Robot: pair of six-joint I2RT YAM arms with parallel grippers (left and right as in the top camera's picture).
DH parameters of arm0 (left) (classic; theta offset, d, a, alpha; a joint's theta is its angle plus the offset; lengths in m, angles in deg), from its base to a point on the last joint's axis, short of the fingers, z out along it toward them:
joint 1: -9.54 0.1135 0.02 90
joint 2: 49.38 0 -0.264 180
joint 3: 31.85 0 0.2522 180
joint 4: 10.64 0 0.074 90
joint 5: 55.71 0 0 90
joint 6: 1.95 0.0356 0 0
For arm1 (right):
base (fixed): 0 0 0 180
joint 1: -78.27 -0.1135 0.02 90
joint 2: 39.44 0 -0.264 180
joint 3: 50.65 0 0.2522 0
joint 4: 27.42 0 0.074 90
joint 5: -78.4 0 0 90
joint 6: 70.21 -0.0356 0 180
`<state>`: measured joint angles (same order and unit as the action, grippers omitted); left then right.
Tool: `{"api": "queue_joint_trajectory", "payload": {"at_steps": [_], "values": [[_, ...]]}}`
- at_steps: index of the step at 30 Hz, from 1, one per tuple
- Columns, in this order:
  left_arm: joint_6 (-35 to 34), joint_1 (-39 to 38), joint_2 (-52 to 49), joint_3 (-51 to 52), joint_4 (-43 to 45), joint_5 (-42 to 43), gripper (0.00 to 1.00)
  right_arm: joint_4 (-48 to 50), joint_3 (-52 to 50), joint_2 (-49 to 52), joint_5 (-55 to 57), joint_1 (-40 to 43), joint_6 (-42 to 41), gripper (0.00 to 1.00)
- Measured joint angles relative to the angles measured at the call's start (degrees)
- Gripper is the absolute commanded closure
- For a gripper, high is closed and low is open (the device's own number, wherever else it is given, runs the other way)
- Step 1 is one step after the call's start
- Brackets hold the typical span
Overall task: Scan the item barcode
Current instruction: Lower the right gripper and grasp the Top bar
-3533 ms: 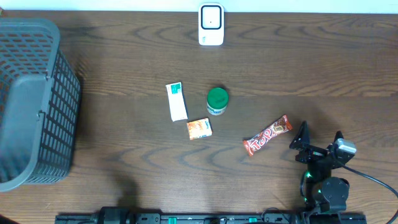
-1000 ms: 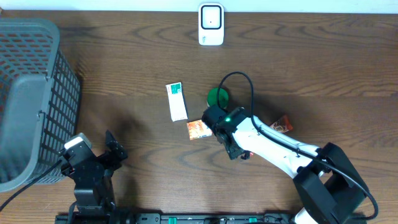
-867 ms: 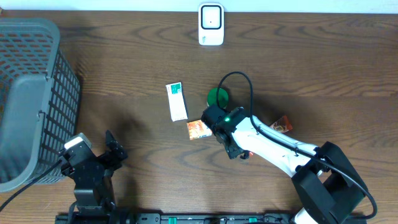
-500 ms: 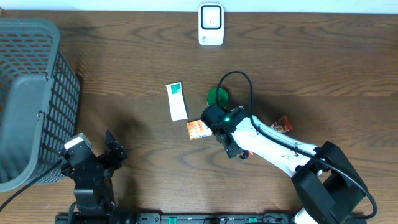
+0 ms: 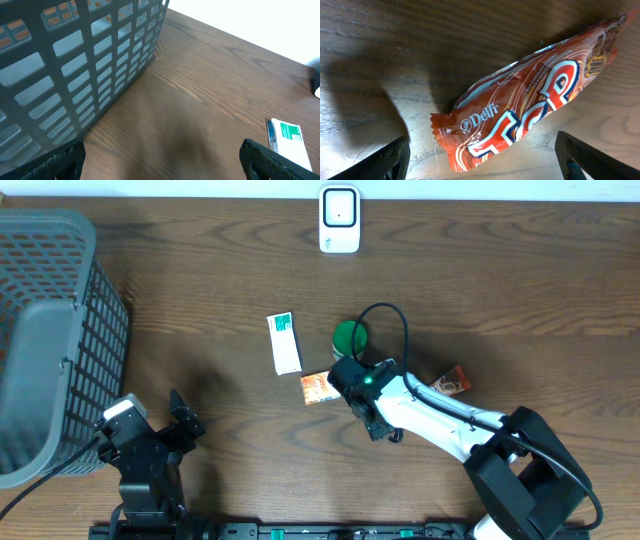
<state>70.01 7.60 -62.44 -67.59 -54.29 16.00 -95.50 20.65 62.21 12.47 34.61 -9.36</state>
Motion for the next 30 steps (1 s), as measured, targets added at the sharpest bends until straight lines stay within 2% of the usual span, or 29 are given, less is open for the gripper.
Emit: {"api": "queue_joint_trajectory", "payload": {"at_steps": [8,11,21,27,29,30], "values": [[0.0,0.0,0.0,0.0,0.0,0.0,0.02,3.8,-2.1,-0.5,1.1,0.0,0.0,0.15],[0.0,0.0,0.0,0.0,0.0,0.0,0.02,5.1,-2.4,-0.6,1.5,-0.3,0.1,0.20],[0.0,0.0,0.0,0.0,-0.1,0.0,0.02,7.9,-4.2,-1.6,2.5,0.1,0.0,0.24],[0.0,0.0,0.0,0.0,-0.2,0.0,0.02,7.4,-5.7,-1.8,3.0,1.1,-0.5,0.49],[0.0,0.0,0.0,0.0,-0.2,0.0,0.02,7.1,-6.1,-1.7,3.0,1.1,-0.4,0.63],[0.0,0.0,0.0,0.0,-0.2,0.0,0.02,7.2,-6.3,-1.6,2.7,1.1,-0.4,0.76]]}}
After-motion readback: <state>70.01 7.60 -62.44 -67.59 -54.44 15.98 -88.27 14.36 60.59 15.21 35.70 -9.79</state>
